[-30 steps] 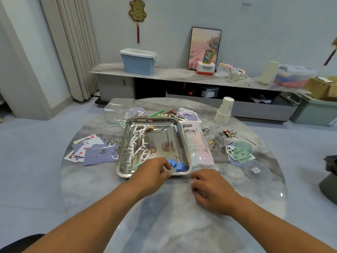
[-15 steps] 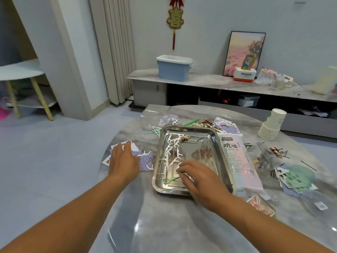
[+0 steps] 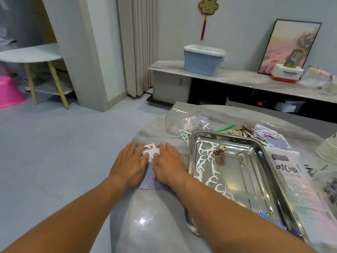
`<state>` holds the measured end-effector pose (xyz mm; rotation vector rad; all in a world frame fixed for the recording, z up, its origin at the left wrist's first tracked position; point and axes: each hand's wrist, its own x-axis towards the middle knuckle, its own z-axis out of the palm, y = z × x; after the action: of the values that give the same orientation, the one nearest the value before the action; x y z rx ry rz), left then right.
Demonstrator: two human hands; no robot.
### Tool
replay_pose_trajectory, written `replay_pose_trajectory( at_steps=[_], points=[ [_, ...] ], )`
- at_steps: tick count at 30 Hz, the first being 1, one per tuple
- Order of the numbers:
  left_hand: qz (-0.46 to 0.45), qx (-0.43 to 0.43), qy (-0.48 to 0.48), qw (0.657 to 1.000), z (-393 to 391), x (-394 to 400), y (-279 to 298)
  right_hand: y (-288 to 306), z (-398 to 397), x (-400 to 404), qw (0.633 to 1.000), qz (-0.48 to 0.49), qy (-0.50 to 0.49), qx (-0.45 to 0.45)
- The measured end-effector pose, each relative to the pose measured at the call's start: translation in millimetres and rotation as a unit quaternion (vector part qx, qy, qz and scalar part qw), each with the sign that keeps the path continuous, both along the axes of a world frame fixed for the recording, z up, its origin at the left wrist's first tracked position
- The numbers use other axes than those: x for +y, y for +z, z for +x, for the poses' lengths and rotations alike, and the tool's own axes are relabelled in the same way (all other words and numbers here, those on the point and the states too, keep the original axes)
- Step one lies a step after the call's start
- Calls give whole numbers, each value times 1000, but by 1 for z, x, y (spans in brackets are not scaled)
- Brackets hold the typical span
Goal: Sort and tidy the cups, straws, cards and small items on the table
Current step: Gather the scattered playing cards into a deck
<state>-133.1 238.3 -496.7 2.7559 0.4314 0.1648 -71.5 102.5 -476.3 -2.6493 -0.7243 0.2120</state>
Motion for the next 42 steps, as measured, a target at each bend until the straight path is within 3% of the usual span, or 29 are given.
replay_pose_trajectory(
  at_steps=[3,9,18,25,42],
  points=[
    [18,0,-23,1000,-2,1,-9,-16,-5,6,999,-35,-30,-17],
    [-6,-1,-58,998,-34,-13,-11,-26,-52,-1,999,7,-23,-32],
    [-31,-25,15,999,-123,-91,-10,-20,-135,-65,999,36,14,-13],
    [-18,-22,71,997,-170,-153,-7,-31,-170,-115,994,78,52,-56],
    [-50,-7,81,995,-200,-294,-2,-20,-197,-258,992,87,68,-59]
  ],
)
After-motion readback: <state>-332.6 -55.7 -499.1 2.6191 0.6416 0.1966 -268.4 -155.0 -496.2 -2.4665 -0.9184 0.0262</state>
